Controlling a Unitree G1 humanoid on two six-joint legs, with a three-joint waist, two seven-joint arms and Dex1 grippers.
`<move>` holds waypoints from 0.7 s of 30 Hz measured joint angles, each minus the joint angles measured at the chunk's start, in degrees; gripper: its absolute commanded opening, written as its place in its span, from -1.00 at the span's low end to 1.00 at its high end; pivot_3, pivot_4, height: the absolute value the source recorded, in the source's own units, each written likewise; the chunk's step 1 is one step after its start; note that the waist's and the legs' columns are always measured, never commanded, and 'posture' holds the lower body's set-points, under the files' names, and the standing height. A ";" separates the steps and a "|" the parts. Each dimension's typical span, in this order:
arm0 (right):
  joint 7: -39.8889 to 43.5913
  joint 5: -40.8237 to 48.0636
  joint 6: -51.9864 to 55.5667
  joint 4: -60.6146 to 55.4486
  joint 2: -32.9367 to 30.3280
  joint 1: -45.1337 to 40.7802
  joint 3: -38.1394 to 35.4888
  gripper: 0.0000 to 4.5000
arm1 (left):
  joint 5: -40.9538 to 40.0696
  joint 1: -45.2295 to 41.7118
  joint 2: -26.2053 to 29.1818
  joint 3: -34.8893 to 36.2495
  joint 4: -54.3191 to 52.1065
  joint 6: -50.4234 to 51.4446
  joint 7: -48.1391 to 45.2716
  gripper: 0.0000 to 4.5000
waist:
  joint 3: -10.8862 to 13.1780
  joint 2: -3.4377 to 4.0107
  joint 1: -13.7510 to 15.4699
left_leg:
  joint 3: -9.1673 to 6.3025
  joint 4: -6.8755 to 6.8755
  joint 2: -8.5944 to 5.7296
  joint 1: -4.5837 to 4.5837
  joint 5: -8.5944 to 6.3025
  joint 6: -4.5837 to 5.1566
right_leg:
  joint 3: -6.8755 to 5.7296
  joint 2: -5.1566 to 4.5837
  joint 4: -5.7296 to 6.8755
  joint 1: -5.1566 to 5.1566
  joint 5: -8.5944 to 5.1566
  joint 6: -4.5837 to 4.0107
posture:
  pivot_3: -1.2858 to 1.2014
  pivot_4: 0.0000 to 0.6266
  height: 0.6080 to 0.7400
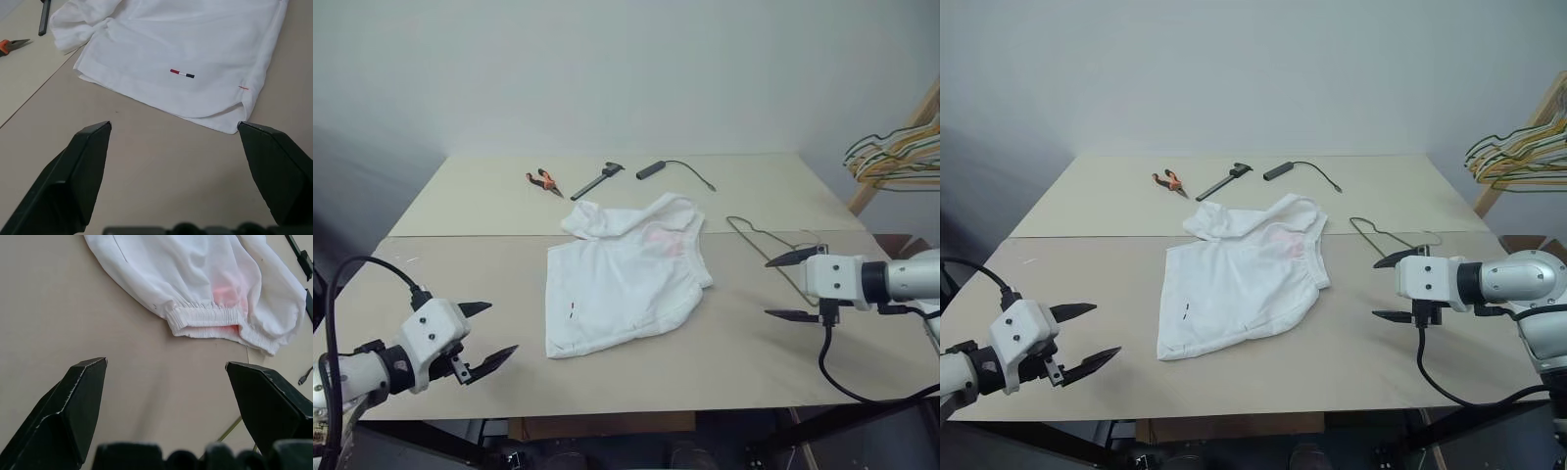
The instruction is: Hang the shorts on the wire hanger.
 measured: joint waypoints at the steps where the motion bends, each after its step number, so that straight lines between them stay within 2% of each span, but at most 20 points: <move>1: -0.12 -0.30 0.00 0.28 0.06 -0.70 0.09 0.99 | 0.02 0.02 0.02 -0.35 -0.08 0.02 -0.02 1.00 | 0.00 0.01 -0.05 | 0.01 0.00 0.00 0.01 0.00 0.00 | 0.00 0.00 0.00 0.00 0.00 0.00 | 0.05 -1.00 1.00; 10: -2.86 -1.11 0.23 -1.30 0.37 0.51 -0.30 0.99 | 1.30 -1.53 -0.13 -10.96 -0.65 0.62 -0.19 1.00 | -0.01 0.01 0.01 | 0.00 0.00 -0.01 -0.02 0.00 0.00 | 0.00 0.00 0.00 -0.01 0.00 0.00 | 0.01 -1.00 1.00; 17: -5.80 -1.38 2.60 -5.07 1.53 3.32 -0.53 0.99 | 9.41 -11.91 -2.52 -24.63 12.81 -7.22 -0.33 1.00 | -0.05 0.10 -0.60 | 0.02 0.01 -0.02 0.00 0.02 0.01 | 0.02 0.02 0.00 0.02 0.03 0.01 | -0.03 -1.00 1.00; 21: -6.87 -1.37 3.85 -6.49 1.47 4.88 -1.49 0.99 | 11.66 -16.82 -2.77 -28.21 18.17 -9.31 -0.76 1.00 | -0.05 0.10 -1.47 | 0.01 0.01 -0.03 -0.06 0.02 0.01 | 0.02 0.01 -0.02 -0.01 0.03 0.02 | -0.04 -1.00 1.00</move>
